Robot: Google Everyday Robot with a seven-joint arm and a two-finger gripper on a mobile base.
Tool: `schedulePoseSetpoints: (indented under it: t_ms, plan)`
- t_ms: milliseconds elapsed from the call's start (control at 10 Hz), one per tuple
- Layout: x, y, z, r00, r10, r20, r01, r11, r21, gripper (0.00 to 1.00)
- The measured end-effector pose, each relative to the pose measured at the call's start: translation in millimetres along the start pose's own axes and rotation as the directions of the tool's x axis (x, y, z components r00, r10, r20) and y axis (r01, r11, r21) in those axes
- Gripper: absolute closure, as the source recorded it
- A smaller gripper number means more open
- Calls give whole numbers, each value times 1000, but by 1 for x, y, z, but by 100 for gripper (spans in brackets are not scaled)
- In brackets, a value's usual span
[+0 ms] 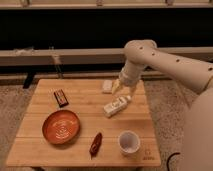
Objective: Move the arm in a circular motion
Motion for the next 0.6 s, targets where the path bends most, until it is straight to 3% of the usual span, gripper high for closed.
schedulePoseSetpoints:
  t_ms: [200, 400, 600]
  plan:
    - [-3, 15, 4, 999, -33, -9, 34, 999, 20, 35]
    - [-17, 58, 12, 996, -86, -20, 86, 995, 40, 35]
    - [-28, 86, 18, 993, -118, -28, 120, 991, 52, 35]
